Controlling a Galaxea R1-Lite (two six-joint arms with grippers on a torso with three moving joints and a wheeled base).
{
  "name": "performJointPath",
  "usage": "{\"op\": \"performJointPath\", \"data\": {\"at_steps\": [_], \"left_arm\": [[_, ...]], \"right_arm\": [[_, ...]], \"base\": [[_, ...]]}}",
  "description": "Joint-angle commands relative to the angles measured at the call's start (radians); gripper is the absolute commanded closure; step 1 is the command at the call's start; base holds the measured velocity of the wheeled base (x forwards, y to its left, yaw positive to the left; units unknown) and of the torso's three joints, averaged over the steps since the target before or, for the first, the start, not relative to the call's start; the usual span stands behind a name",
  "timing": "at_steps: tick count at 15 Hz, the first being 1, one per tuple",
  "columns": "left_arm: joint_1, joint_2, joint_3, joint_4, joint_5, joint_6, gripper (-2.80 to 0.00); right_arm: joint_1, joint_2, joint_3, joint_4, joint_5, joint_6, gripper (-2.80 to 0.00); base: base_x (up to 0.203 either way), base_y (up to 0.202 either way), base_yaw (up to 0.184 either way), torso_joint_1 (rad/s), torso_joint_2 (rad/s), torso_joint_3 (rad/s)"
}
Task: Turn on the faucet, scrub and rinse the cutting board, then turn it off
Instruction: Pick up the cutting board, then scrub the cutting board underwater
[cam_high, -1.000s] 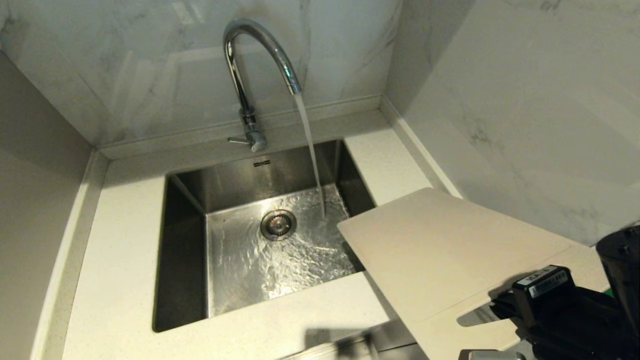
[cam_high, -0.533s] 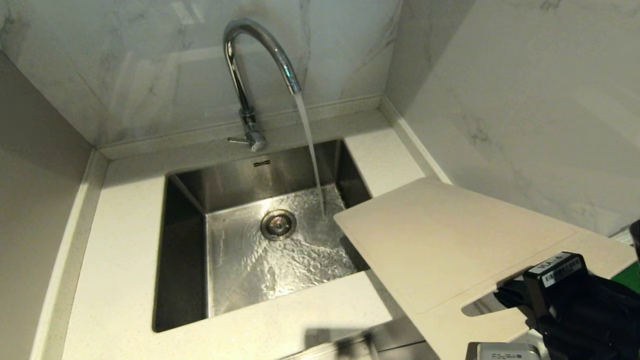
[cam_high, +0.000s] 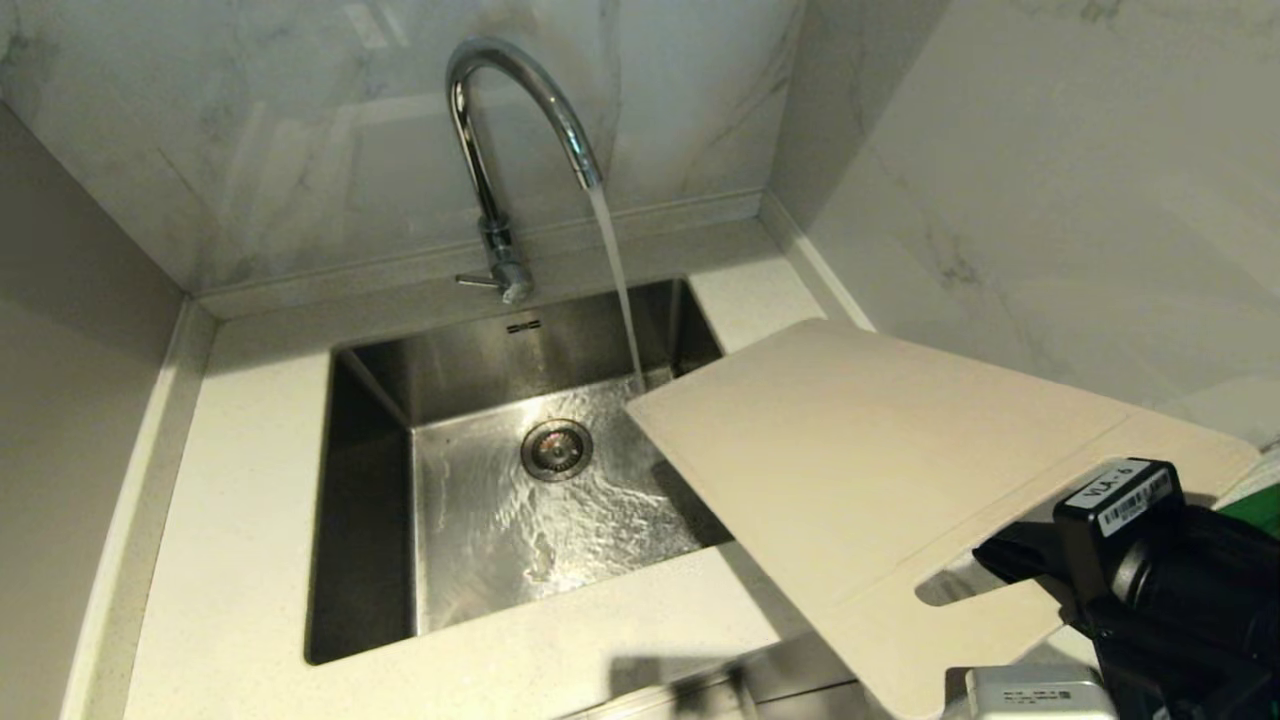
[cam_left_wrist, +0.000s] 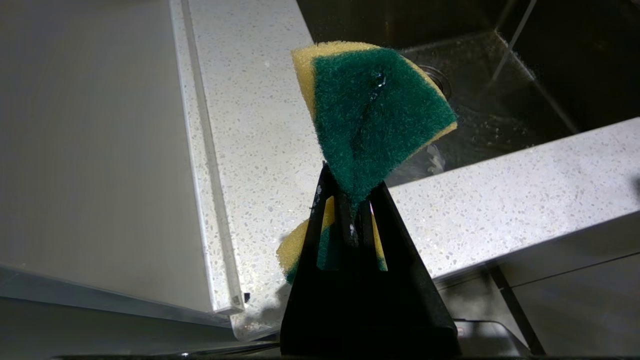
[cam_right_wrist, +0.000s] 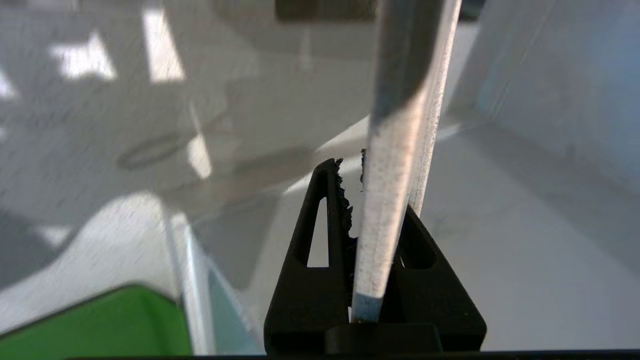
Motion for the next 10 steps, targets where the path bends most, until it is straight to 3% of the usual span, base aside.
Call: {"op": "performJointPath", "data": {"at_steps": [1, 7, 10], "left_arm": [[0.0, 0.002, 0.002, -0.001, 0.0, 0.0, 0.0], [0.0, 0.001, 0.002, -0.001, 0.0, 0.0, 0.0], [0.0, 0.0, 0.002, -0.001, 0.0, 0.0, 0.0]], "right_arm": [[0.001, 0.006, -0.029, 0.002, 0.042, -0.042, 0.0], [-0.023, 0.078, -0.163, 0.051, 0.2, -0.173, 0.0], [-0.049, 0.154, -0.267, 0.059, 0.285, -0.278, 0.0]], "base": [[0.0, 0.0, 0.0, 0.0, 0.0, 0.0], [0.0, 0.0, 0.0, 0.0, 0.0, 0.0], [0.0, 0.0, 0.0, 0.0, 0.0, 0.0]]}}
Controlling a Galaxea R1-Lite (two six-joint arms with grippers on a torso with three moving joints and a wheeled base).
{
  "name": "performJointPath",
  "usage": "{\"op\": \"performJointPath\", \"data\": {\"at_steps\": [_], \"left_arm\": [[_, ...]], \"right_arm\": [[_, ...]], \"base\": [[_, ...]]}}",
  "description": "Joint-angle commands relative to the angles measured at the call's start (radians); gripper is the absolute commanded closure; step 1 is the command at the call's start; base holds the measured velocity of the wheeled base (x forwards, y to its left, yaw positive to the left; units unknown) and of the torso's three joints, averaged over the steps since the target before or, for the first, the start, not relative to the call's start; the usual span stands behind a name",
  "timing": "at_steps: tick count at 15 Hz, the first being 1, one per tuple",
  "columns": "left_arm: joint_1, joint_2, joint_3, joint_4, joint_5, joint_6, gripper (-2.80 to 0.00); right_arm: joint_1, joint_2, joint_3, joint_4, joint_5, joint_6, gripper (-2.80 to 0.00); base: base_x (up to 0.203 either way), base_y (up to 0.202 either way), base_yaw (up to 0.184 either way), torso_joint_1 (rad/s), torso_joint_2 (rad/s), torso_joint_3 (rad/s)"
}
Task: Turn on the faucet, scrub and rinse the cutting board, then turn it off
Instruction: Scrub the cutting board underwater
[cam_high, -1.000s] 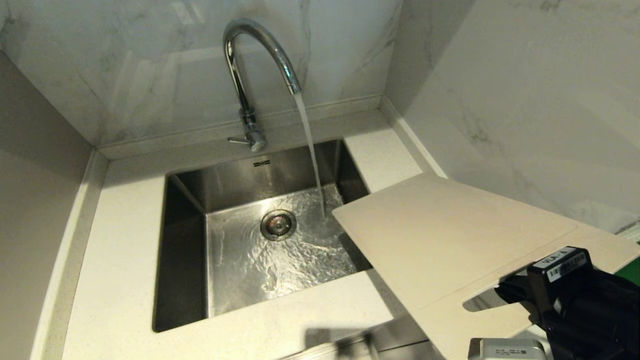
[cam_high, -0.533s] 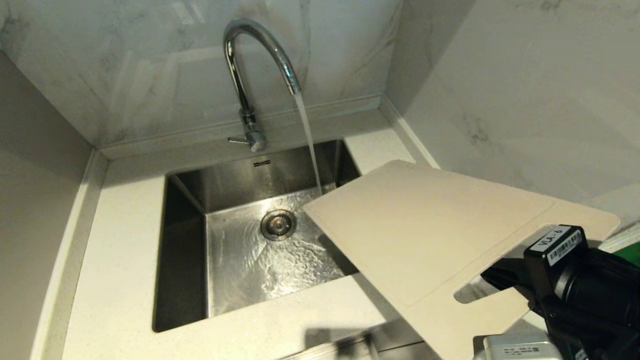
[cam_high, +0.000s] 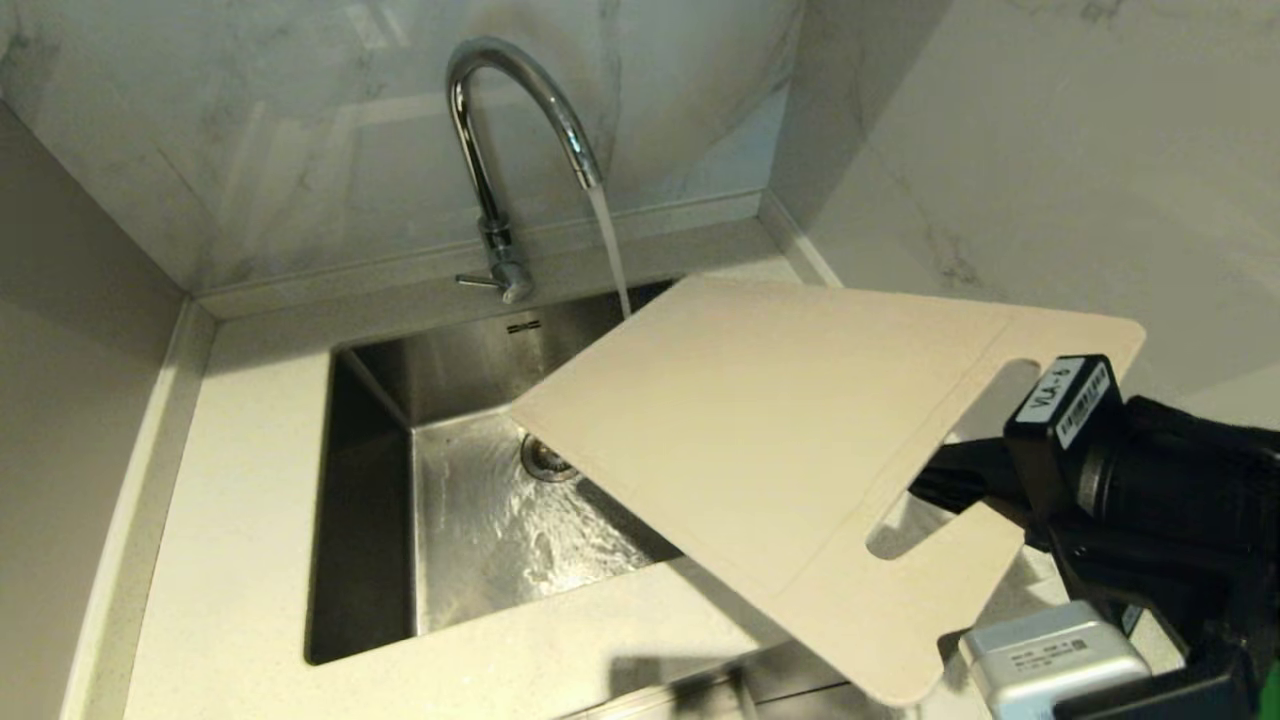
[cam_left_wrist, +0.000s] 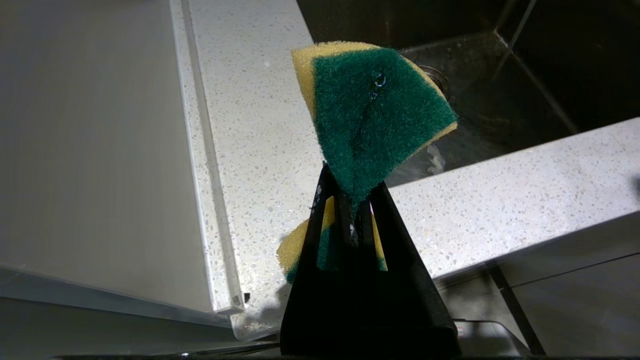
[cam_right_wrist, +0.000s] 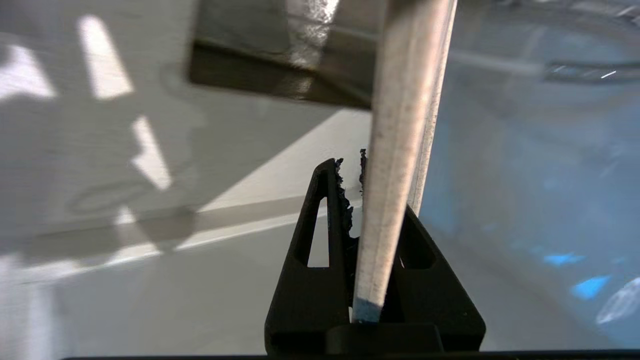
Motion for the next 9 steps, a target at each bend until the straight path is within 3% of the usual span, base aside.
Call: {"op": "performJointPath", "data": {"at_steps": [1, 4, 9], "left_arm": [[0.0, 0.002, 0.002, 0.0, 0.0, -0.001, 0.0], [0.0, 0.002, 0.002, -0.001, 0.0, -0.001, 0.0], [0.0, 0.0, 0.002, 0.0, 0.0, -0.001, 0.0]], "right_arm": [[-0.01, 0.085, -0.062, 0.01, 0.067, -0.043, 0.0], [-0.011, 0.173, -0.111, 0.008, 0.195, -0.095, 0.0], [-0.012, 0.276, -0.217, 0.035, 0.217, -0.199, 0.0]], "base": [[0.0, 0.0, 0.0, 0.0, 0.0, 0.0], [0.0, 0.0, 0.0, 0.0, 0.0, 0.0], [0.0, 0.0, 0.0, 0.0, 0.0, 0.0]]}}
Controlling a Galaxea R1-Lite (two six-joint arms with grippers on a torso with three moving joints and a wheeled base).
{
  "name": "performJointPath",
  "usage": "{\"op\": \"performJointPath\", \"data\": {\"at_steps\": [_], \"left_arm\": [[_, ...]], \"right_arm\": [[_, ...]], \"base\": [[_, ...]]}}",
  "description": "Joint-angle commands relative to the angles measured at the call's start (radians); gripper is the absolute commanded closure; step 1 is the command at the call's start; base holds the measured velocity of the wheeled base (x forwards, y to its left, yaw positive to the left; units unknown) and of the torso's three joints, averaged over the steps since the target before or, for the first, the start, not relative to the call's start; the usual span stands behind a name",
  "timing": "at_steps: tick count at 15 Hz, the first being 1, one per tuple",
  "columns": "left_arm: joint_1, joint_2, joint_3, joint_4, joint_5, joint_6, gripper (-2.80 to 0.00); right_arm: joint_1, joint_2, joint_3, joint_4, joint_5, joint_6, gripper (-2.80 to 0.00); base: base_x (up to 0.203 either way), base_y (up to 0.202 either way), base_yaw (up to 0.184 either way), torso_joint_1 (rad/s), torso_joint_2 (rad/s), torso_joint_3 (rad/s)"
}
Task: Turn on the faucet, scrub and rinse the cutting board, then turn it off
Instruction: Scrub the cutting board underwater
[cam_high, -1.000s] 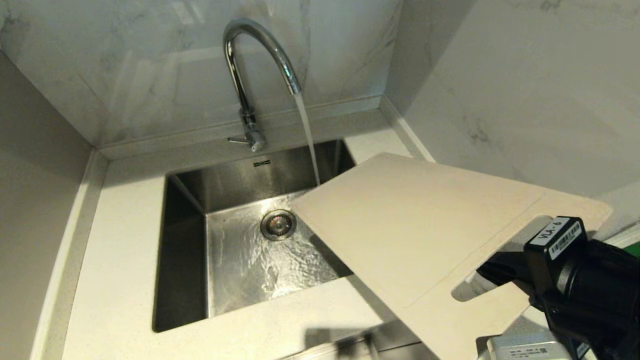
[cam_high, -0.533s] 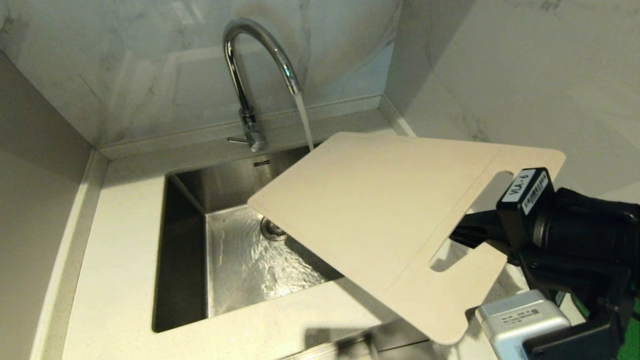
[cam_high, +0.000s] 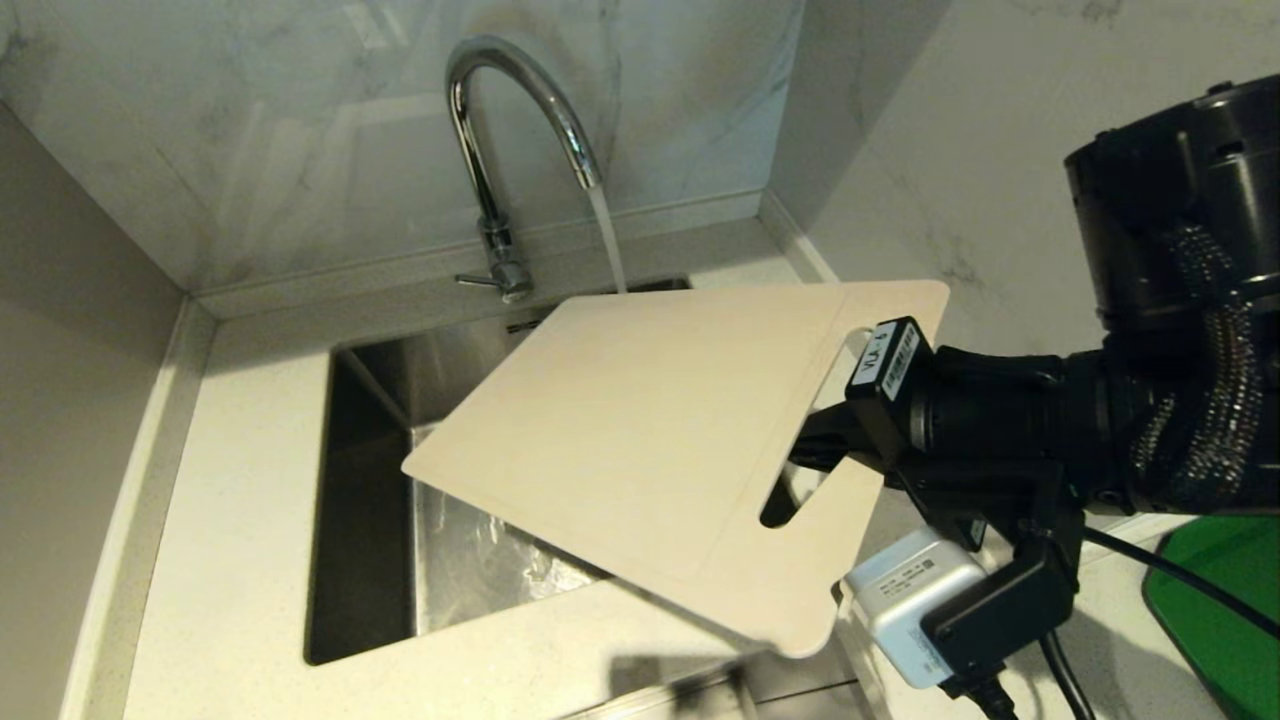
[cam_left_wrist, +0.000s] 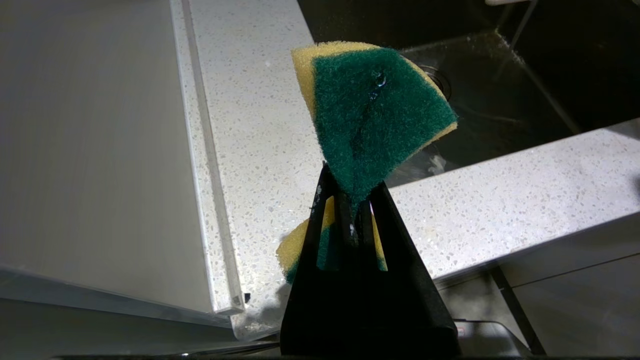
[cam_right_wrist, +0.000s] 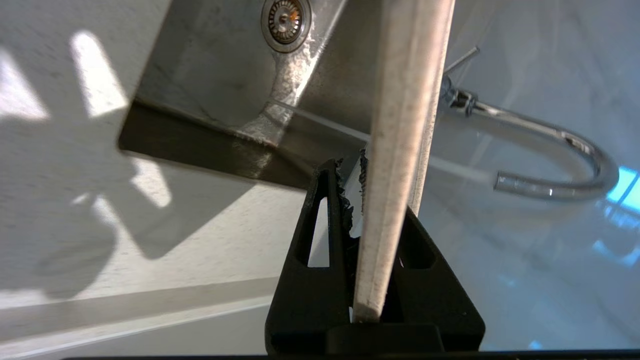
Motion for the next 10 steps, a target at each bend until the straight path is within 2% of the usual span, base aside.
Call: {"op": "performJointPath", "data": {"at_steps": [1, 4, 6, 10], "left_arm": [[0.0, 0.0, 0.002, -0.001, 0.0, -0.001, 0.0], [0.0, 0.0, 0.002, -0.001, 0.0, -0.001, 0.0], [0.0, 0.002, 0.002, -0.001, 0.0, -0.001, 0.0], [0.0, 0.002, 0.002, -0.001, 0.0, -0.001, 0.0]], "right_arm": [[0.001, 0.081, -0.085, 0.048, 0.006, -0.071, 0.0], [-0.005, 0.159, -0.226, 0.169, 0.008, -0.206, 0.0], [-0.01, 0.207, -0.283, 0.248, 0.01, -0.347, 0.0], [-0.01, 0.28, -0.352, 0.275, 0.011, -0.454, 0.0]], "base": [[0.0, 0.0, 0.0, 0.0, 0.0, 0.0], [0.0, 0.0, 0.0, 0.0, 0.0, 0.0], [0.0, 0.0, 0.0, 0.0, 0.0, 0.0], [0.0, 0.0, 0.0, 0.0, 0.0, 0.0]]}}
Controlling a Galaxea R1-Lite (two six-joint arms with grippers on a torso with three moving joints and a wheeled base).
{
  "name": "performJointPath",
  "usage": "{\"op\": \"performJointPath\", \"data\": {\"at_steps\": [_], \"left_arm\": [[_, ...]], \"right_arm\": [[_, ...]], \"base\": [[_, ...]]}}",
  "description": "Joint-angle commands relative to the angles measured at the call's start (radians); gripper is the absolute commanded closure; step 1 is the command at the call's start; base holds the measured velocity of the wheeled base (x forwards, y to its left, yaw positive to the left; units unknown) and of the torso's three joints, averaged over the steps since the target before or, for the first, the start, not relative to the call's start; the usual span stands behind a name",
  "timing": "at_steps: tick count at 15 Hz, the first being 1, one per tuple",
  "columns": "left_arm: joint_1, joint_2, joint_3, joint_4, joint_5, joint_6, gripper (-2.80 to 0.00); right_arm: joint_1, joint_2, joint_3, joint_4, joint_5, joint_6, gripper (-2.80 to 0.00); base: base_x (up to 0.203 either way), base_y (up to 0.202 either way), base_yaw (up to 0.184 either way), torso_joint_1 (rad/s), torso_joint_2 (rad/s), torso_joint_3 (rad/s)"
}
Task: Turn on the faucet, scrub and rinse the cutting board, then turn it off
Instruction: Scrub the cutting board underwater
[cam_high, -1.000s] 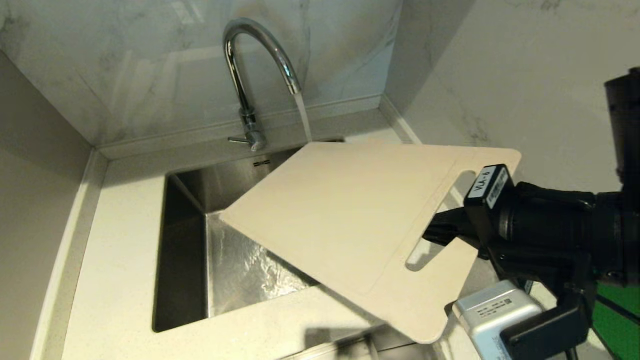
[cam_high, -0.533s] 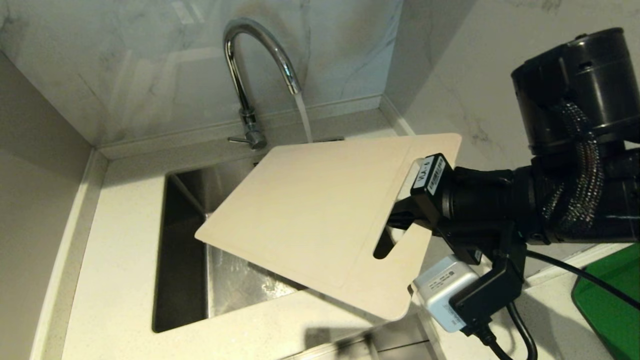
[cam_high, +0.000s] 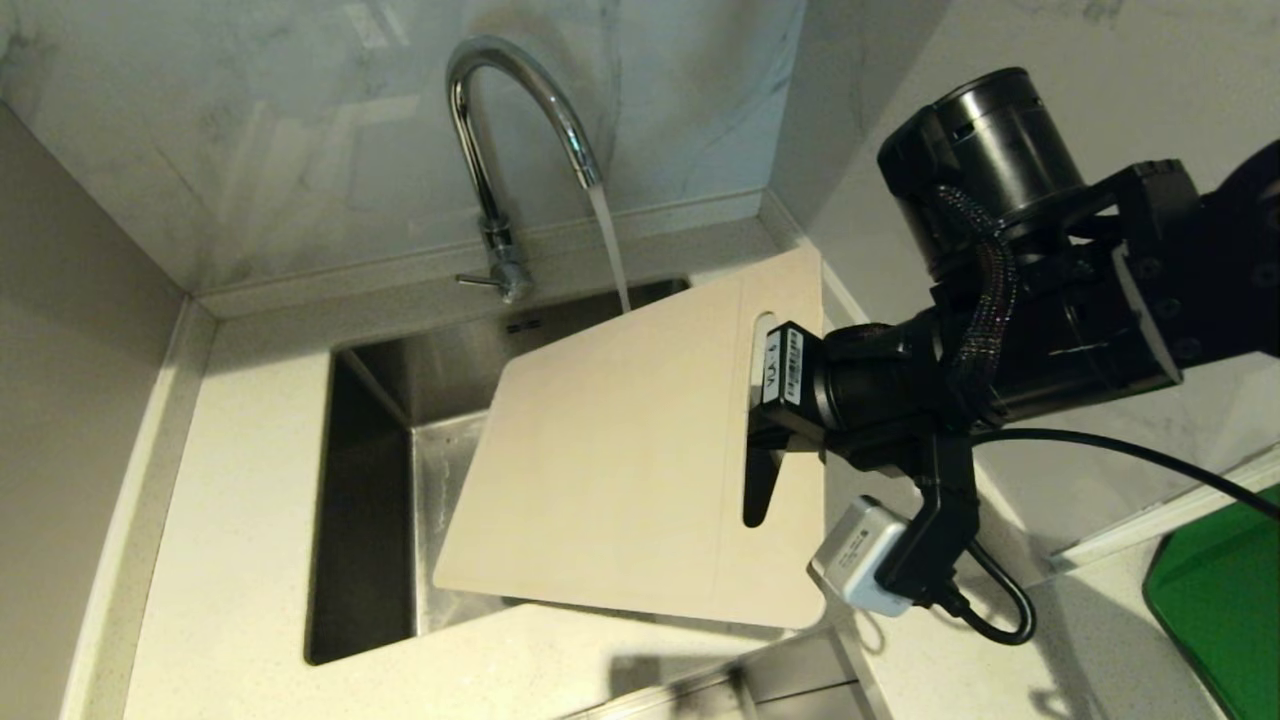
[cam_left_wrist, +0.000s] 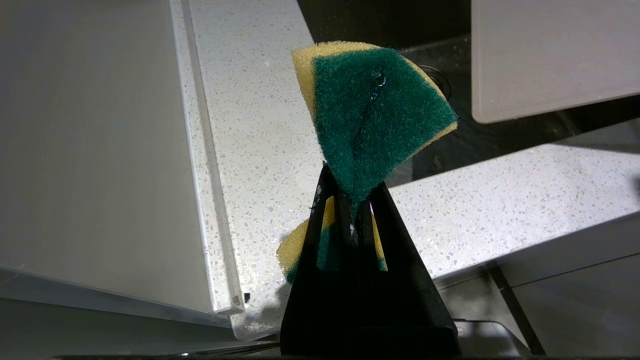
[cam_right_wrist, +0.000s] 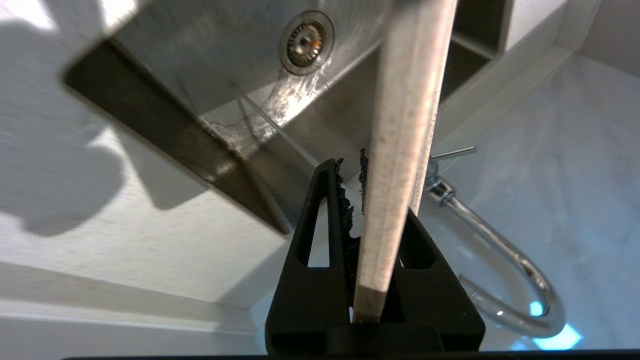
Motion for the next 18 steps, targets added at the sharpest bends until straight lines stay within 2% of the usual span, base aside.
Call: {"op": "performJointPath", "data": {"at_steps": [1, 3, 6, 9, 18], "left_arm": [[0.0, 0.0, 0.002, -0.001, 0.0, 0.0, 0.0], [0.0, 0.002, 0.002, -0.001, 0.0, 0.0, 0.0], [0.0, 0.001, 0.002, -0.001, 0.0, 0.0, 0.0], [0.0, 0.001, 0.002, -0.001, 0.0, 0.0, 0.0], [0.0, 0.002, 0.002, -0.001, 0.0, 0.0, 0.0]], "right_arm": [[0.001, 0.065, -0.067, 0.003, 0.002, -0.061, 0.0], [0.001, 0.11, -0.133, 0.006, 0.002, -0.097, 0.0], [-0.001, 0.161, -0.183, 0.006, 0.002, -0.105, 0.0], [-0.035, 0.205, -0.229, 0.002, 0.003, -0.168, 0.0], [-0.09, 0.313, -0.286, -0.005, 0.078, -0.197, 0.0]], "base": [[0.0, 0.0, 0.0, 0.0, 0.0, 0.0], [0.0, 0.0, 0.0, 0.0, 0.0, 0.0], [0.0, 0.0, 0.0, 0.0, 0.0, 0.0], [0.0, 0.0, 0.0, 0.0, 0.0, 0.0], [0.0, 0.0, 0.0, 0.0, 0.0, 0.0]]}}
